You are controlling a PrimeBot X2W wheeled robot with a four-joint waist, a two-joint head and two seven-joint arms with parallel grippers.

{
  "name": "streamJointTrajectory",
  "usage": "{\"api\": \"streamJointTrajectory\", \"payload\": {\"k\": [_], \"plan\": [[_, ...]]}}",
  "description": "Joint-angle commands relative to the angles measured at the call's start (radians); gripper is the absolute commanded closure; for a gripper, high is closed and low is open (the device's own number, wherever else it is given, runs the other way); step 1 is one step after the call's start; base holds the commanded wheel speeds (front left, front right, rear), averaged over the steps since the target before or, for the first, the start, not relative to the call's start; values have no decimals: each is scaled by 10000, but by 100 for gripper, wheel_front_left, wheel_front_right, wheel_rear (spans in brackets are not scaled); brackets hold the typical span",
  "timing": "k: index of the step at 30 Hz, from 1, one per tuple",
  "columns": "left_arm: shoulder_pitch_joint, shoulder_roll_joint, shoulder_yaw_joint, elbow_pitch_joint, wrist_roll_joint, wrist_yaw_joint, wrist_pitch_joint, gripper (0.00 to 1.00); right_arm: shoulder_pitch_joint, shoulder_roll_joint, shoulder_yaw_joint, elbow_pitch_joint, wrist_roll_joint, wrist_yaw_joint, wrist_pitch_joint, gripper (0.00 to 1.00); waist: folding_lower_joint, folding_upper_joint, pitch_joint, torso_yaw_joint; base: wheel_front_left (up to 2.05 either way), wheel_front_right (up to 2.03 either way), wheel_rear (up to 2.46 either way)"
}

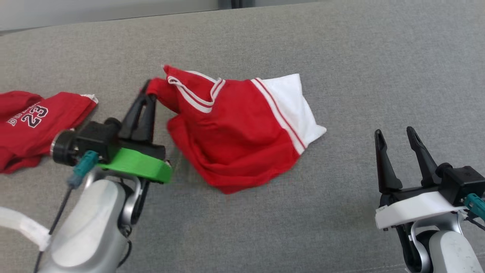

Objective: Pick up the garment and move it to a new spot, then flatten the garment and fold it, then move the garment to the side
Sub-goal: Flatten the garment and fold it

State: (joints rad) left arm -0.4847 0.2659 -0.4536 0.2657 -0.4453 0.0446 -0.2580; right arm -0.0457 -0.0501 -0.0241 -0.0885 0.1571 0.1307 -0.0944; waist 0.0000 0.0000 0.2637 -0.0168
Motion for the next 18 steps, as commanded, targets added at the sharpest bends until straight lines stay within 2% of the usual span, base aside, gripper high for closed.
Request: {"api": "streamJointTrajectory", "payload": {"k": [1,5,8,12,18], "plan": [[186,312,244,-673,141,224,-68,100,14,-16,-24,22,33,1,-57,0,0,0,-250,283,0,0,0],[443,1052,805,-2783,555,756,22,100,41,-18,32,79,91,1,-59,0,0,0,-387,415,0,0,0],[693,1401,938,-3924,640,1051,477,100,6,-16,79,116,128,1,-79,0,0,0,-410,416,0,0,0],[1177,1469,887,-4468,463,1258,1011,100,-85,-18,129,170,190,1,-131,0,0,0,-348,314,0,0,0],[2308,1144,762,-4308,-96,1567,1322,100,-128,-16,92,197,204,1,-206,0,0,0,-189,149,0,0,0]]}}
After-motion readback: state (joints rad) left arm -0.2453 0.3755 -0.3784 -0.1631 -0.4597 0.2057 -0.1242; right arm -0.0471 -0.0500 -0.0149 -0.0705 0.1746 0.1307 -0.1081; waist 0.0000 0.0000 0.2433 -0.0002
